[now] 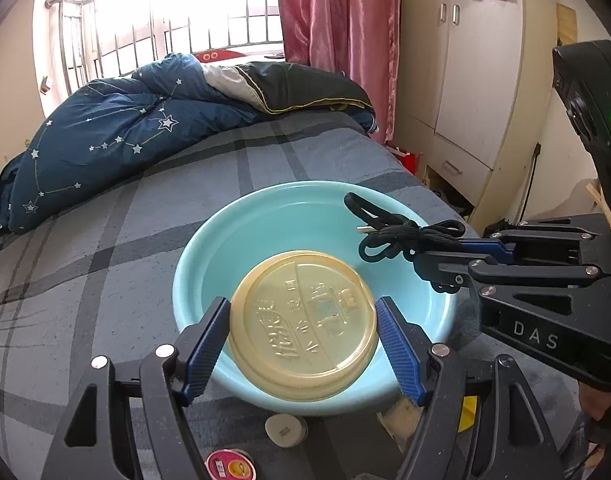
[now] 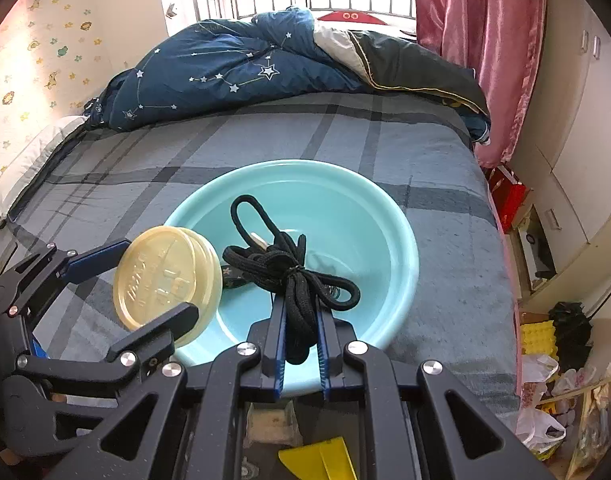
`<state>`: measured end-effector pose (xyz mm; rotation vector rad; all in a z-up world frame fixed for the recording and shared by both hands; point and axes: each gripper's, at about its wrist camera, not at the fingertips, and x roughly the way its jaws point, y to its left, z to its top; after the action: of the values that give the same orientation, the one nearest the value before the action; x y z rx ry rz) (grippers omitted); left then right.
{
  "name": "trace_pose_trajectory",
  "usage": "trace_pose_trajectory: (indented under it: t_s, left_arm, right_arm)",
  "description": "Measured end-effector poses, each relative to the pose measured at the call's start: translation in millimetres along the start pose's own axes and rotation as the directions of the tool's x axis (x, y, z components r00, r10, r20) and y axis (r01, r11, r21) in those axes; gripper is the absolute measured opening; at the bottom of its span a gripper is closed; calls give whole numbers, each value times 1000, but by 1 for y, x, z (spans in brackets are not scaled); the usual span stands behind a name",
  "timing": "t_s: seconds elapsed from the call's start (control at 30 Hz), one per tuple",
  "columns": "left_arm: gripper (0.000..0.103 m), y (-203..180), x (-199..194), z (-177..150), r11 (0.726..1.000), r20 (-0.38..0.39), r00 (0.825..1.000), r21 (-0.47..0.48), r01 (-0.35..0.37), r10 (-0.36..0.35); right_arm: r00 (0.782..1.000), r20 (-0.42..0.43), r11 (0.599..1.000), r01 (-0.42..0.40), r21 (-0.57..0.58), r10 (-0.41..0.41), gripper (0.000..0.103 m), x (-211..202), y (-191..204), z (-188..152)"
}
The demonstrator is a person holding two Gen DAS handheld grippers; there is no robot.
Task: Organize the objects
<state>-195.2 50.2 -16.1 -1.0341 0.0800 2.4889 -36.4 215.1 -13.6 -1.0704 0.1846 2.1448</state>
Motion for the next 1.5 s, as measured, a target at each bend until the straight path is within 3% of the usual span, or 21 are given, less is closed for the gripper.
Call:
trace_pose_trajectory:
  t_s: [1.03, 1.5]
  left_arm:
    - [78, 14, 97, -6, 1000, -150, 989, 13, 9, -7]
    - [78, 15, 105, -7, 1000, -167, 986, 18, -4, 7]
  right_arm:
    - [992, -122, 999, -25, 20, 27, 13, 98, -10, 19]
    - [990, -134, 999, -29, 36, 34, 14, 112, -17, 21]
